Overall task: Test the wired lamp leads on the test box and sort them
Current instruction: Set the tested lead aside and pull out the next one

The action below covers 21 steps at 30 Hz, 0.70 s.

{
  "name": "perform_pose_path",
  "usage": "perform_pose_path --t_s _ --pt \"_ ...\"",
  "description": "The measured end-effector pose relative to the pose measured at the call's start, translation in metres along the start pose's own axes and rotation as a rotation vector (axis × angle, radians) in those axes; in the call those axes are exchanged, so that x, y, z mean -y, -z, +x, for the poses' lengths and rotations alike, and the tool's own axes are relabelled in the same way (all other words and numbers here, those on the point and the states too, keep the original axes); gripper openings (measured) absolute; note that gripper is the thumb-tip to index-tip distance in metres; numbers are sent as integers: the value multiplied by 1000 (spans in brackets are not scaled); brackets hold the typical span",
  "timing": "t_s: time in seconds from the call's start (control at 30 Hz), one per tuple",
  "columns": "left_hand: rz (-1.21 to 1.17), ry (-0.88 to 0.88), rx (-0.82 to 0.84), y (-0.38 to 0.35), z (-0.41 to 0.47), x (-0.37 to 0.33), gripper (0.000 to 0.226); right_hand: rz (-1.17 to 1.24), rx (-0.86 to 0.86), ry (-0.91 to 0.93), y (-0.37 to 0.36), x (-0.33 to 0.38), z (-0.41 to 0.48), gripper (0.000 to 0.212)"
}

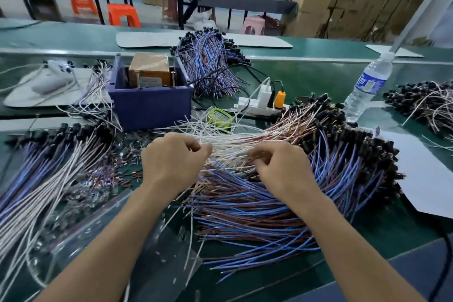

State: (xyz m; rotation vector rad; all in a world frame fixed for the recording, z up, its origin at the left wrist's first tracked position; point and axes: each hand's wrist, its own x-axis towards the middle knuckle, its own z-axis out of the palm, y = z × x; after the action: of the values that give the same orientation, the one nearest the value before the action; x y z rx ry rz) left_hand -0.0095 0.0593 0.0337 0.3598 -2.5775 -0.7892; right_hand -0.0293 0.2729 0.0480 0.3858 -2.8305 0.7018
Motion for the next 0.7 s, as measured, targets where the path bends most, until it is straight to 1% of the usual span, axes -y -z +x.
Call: perform_pose_path --t_s 0.13,0.23,0.33,0.4,0.43,0.5,0.53,0.67,0.7 --pt "-63 57 -181 25 12 5 41 162 -1 77 -11 29 5 12" --pt "-134 83 -238 66 33 26 40 269 83 157 -31 72 14 10" --pt "-200 179 -269 110 43 62 34 331 217 248 -57 123 20 11" --pt "-132 272 -248 129 41 89 30 337 304 321 -72 155 22 12" --pt "-89 321 -212 134 38 102 24 334 333 354 -78 169 23 12" --pt "21 385 -159 138 30 126 6 337 375 385 -90 194 26 13" --pt "79 406 -166 137 26 136 5 339 393 382 -97 206 28 14" --pt "193 483 -320 131 16 166 21 310 472 343 -124 237 33 20" --pt "221 510 -331 132 16 174 23 312 486 342 -132 244 34 21"
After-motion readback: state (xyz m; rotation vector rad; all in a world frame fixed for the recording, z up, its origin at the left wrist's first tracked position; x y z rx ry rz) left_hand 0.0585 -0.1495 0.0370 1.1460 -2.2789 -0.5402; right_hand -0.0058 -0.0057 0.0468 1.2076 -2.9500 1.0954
